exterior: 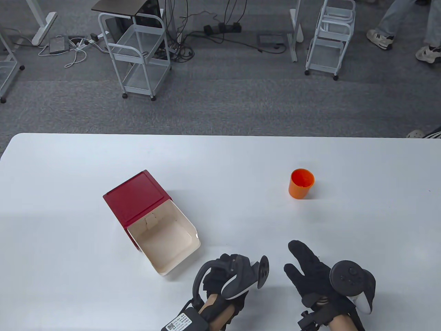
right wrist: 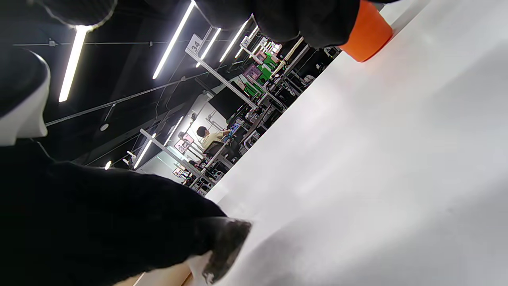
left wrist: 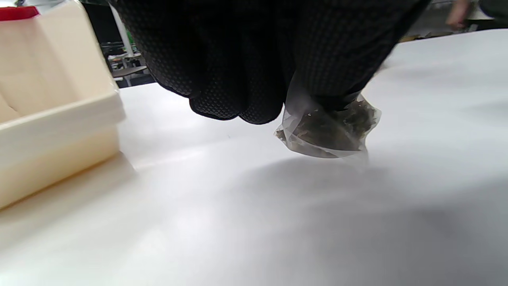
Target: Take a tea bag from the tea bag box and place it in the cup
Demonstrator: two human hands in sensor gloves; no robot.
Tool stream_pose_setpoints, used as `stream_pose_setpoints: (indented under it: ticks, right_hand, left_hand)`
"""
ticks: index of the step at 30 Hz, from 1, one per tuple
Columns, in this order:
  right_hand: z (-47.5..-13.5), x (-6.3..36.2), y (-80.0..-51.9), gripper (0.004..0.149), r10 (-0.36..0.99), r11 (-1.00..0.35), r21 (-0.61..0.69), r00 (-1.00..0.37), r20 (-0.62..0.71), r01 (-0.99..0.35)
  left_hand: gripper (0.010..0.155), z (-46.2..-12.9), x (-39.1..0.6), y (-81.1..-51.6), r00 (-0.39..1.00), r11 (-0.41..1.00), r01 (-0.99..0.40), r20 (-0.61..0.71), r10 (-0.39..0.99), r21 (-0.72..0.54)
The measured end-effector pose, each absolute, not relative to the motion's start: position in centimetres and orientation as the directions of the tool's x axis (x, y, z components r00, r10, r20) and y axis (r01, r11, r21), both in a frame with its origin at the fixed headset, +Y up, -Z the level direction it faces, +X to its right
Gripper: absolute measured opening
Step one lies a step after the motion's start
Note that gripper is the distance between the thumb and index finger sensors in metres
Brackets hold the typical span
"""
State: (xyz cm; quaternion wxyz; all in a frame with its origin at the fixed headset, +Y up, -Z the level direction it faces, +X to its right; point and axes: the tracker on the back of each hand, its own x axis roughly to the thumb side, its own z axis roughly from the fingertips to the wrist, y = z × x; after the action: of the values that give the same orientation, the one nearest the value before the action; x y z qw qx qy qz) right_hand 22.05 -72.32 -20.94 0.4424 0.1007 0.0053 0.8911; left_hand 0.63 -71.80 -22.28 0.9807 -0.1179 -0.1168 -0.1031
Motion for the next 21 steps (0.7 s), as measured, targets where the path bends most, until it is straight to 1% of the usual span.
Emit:
stream_pose_setpoints:
  ticks: [6,11,13,17,21]
  right_hand:
    - [-21.0,22.0,-72.3,0.078,0.788,-0.610,0.100,-0.589,0.178,-0.786]
    - [-21.0,22.0,-72.3,0.078,0.787,-0.612,0.103,-0.591,0.177,-0.784]
    - [-21.0,22.0,-72.3,0.078,0.787,-0.612,0.103,-0.591,0.177,-0.784]
    - [-21.0,22.1,-72.3,0.078,0.788,-0.610,0.097,-0.589,0.180,-0.787]
    - [-21.0,22.0,-72.3,0.078,0.789,-0.609,0.098,-0.587,0.182,-0.787]
  left_hand:
    - [0.039,-21.6,1.2,-73.7,0.932,0.945,0.277,0.287,-0.220,-0.175]
    - [0.041,-21.5,1.2,-74.2,0.929,0.939,0.288,0.291,-0.227,-0.189]
    - [0.046,-21.5,1.1,-74.2,0.930,0.937,0.288,0.294,-0.223,-0.199]
    - [0.062,-21.4,0.8,-73.9,0.931,0.941,0.266,0.310,-0.195,-0.207]
    - [0.072,-21.4,0.0,-73.0,0.944,0.959,0.194,0.306,-0.125,-0.207]
